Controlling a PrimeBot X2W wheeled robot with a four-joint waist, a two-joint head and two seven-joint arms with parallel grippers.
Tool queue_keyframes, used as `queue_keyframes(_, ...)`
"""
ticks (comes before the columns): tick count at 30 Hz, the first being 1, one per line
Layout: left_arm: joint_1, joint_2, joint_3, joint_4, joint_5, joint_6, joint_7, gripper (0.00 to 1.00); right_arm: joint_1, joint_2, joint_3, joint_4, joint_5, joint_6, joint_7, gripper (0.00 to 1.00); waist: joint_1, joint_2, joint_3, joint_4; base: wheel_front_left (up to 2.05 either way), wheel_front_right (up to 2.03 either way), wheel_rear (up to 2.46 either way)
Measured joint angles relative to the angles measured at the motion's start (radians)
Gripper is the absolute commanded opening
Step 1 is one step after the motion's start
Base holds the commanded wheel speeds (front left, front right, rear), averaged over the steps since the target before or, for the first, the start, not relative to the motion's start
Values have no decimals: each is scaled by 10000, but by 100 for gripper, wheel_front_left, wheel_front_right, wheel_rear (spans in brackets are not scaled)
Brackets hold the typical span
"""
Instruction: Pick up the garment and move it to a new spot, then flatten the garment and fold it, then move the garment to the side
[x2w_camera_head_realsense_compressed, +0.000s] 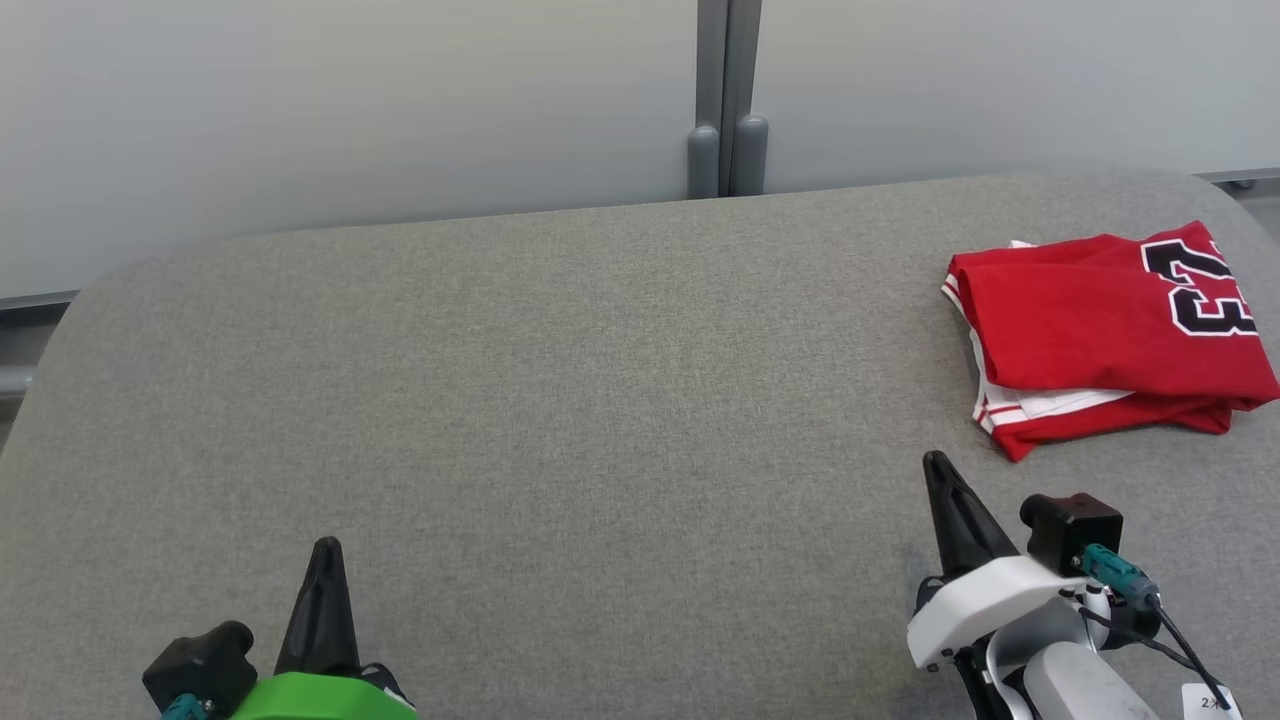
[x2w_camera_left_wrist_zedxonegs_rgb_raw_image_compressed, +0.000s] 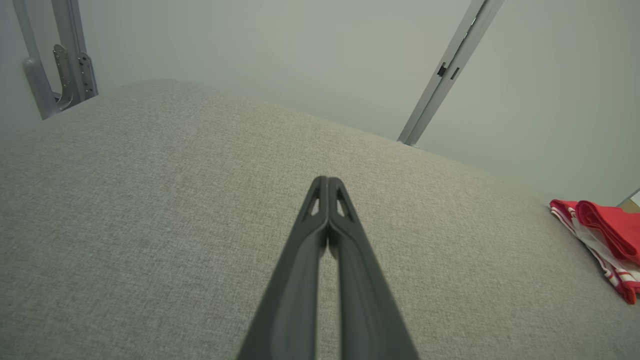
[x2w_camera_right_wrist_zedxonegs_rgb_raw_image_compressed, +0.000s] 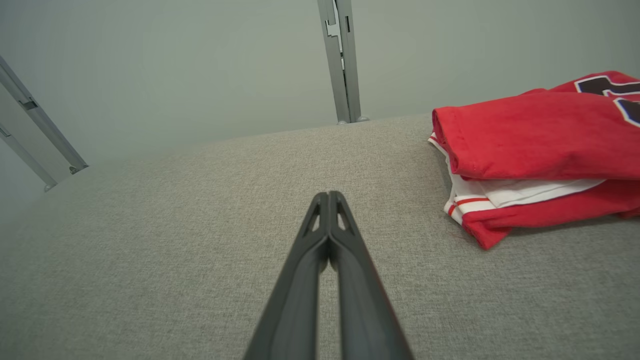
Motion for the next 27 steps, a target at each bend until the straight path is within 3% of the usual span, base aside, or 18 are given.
queue_keyframes(27, -49, 12, 420, 173, -3081, -487, 732, 0, -2, 236, -1133, -198, 3542, 520, 807, 0, 0, 0, 39, 261, 0, 0, 0)
